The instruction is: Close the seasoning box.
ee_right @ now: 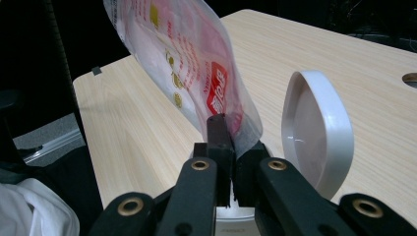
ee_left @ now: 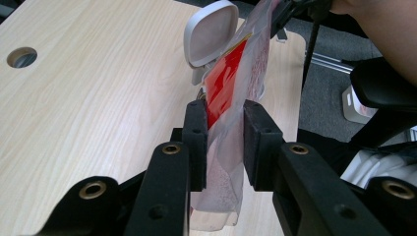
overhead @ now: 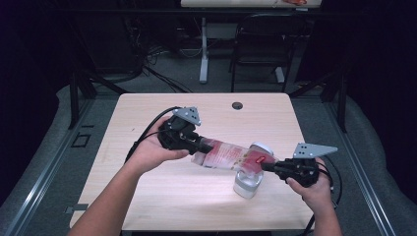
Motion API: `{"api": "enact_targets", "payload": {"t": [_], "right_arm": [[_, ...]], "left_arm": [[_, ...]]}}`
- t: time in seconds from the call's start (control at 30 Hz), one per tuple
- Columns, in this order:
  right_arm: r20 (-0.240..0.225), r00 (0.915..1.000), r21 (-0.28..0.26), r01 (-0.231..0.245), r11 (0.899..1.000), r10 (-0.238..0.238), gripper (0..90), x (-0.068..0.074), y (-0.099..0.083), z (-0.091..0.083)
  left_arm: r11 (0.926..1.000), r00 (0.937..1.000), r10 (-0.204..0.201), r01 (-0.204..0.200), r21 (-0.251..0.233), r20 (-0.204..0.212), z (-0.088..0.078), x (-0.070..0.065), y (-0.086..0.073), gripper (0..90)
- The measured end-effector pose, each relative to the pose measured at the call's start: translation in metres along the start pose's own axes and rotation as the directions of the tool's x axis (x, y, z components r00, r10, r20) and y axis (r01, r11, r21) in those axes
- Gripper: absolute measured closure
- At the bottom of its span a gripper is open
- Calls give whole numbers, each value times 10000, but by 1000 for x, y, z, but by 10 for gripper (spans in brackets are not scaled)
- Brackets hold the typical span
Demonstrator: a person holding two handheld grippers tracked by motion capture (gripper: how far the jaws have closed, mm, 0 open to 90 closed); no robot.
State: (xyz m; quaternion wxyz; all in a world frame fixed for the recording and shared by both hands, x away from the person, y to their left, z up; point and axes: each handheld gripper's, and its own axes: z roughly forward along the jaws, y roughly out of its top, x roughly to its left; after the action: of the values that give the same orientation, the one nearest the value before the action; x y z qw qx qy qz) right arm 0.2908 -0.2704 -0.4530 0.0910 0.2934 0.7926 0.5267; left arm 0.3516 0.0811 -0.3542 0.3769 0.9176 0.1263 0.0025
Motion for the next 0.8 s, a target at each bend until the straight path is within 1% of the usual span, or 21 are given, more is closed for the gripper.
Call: {"api": "enact_targets", "payload": {"t": [0.13, 0.2, 0.27, 0.4, 0.53, 0.67, 0.8], "right_arm": [[30, 10000, -113, 5, 9999, -5, 885, 1, 1, 1], [9, 10000, -140, 4, 9999, -4, 885, 2, 1, 1], [26, 10000, -155, 30, 9999, -30, 885, 2, 1, 1], [35, 10000, -216, 35, 9998, -34, 883, 3, 2, 2], [-43, 10000, -304, -34, 9995, 33, 869, 3, 2, 2], [-57, 10000, -355, -53, 9994, 51, 863, 3, 2, 3], [-166, 9998, -419, -80, 9991, 73, 856, 2, 3, 5]], "left_arm": [[10000, 10000, -53, 53, -21, -9, 0, 1, -4, 744], [9998, 9998, -172, 173, -66, 45, 0, 1, -7, 743], [9999, 9999, -153, 153, -34, 41, 0, 2, -8, 741], [9996, 9997, -252, 253, -113, 34, 0, 3, -13, 740], [9994, 9994, -319, 320, -100, 119, 1, 5, -19, 745], [9993, 9993, -342, 343, -134, 128, 1, 5, -21, 747], [9991, 9992, -391, 393, -154, 119, 1, 6, -24, 747]]}}
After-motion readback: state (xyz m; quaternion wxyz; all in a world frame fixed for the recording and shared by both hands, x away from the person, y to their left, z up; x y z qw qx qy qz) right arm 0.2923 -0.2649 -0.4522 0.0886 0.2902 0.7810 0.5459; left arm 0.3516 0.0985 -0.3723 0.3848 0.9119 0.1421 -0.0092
